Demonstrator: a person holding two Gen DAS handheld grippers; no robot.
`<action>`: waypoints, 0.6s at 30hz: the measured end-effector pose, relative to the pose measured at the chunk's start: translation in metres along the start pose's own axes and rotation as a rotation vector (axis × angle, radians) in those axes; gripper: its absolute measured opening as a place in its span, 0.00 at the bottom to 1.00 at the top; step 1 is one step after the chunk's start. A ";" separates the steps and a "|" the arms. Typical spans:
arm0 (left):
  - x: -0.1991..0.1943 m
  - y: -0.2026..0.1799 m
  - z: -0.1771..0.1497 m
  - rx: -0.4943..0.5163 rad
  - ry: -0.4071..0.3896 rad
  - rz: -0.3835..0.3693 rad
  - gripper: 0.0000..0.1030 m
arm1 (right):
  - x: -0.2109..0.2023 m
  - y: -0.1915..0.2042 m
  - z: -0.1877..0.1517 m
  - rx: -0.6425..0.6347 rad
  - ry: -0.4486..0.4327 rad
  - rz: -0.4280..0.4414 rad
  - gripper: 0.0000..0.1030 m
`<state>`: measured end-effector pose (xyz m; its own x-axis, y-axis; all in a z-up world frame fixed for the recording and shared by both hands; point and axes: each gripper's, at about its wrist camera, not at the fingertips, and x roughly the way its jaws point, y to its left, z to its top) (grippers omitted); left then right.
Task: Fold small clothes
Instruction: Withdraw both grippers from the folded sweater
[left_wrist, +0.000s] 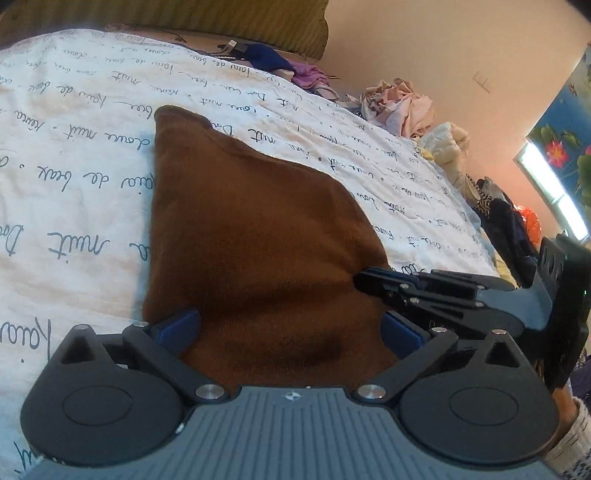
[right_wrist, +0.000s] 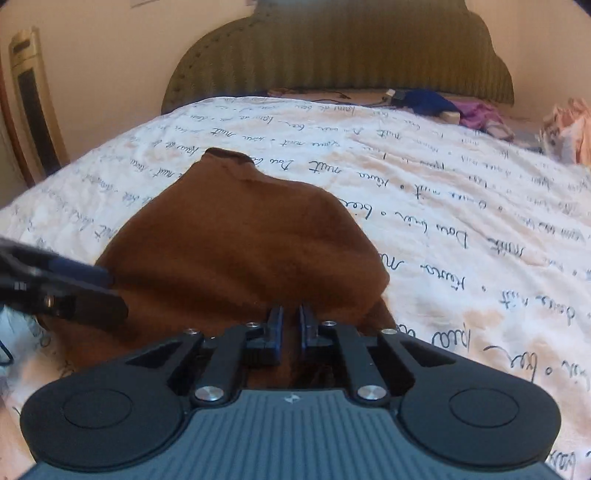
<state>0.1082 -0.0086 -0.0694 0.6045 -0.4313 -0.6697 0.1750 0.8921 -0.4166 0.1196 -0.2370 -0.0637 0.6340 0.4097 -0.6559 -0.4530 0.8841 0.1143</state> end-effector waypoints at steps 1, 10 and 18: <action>0.001 -0.003 -0.001 0.023 0.001 0.014 1.00 | 0.003 0.001 0.000 -0.010 -0.002 -0.020 0.07; -0.047 0.000 -0.016 -0.036 -0.009 0.001 1.00 | -0.052 0.031 -0.012 0.008 -0.106 0.006 0.09; -0.024 0.004 -0.041 0.038 0.047 0.152 1.00 | -0.033 0.032 -0.026 -0.032 -0.062 -0.073 0.08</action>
<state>0.0626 -0.0002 -0.0806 0.5896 -0.2961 -0.7514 0.1144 0.9516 -0.2852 0.0677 -0.2278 -0.0578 0.7029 0.3586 -0.6143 -0.4236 0.9048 0.0435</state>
